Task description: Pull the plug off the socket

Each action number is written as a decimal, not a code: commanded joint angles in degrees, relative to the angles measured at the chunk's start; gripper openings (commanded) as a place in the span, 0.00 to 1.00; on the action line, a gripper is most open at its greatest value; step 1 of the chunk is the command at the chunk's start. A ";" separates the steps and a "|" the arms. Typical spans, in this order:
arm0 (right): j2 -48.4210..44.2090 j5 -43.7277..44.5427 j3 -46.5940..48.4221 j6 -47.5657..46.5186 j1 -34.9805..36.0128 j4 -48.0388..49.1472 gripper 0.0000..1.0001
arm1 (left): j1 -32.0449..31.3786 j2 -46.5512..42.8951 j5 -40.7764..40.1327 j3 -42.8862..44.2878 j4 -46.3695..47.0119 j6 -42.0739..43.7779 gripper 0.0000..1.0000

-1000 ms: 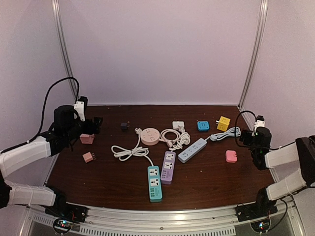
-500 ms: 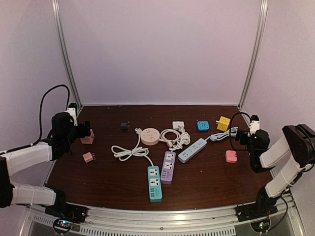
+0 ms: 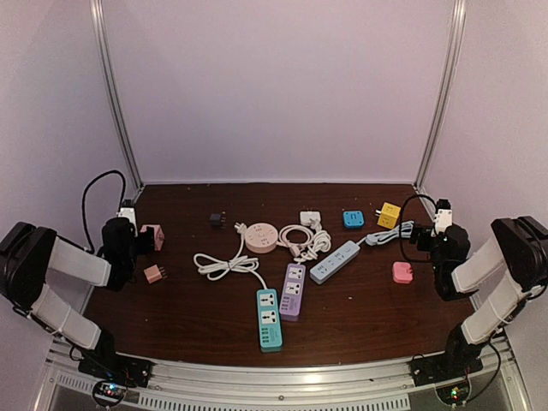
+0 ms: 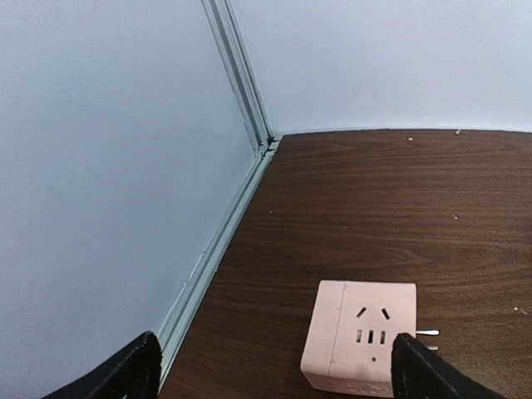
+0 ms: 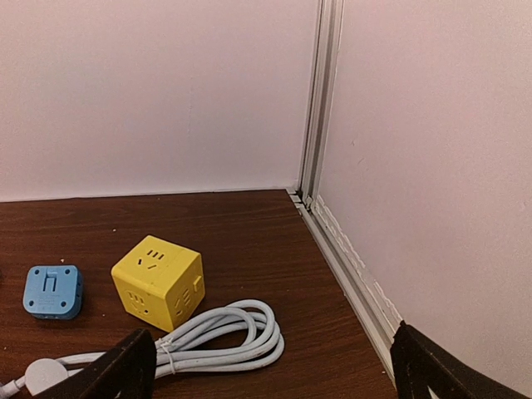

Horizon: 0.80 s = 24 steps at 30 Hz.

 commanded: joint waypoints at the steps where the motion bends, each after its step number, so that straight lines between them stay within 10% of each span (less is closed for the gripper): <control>1: 0.11 -0.83 0.27 -0.28 -0.24 1.29 1.00 | 1.10 4.11 3.73 -2.33 18.30 4.60 0.98; 24: 0.11 -0.85 0.35 -0.20 -0.33 1.10 1.00 | 4.22 6.76 18.92 -2.63 20.24 6.61 0.98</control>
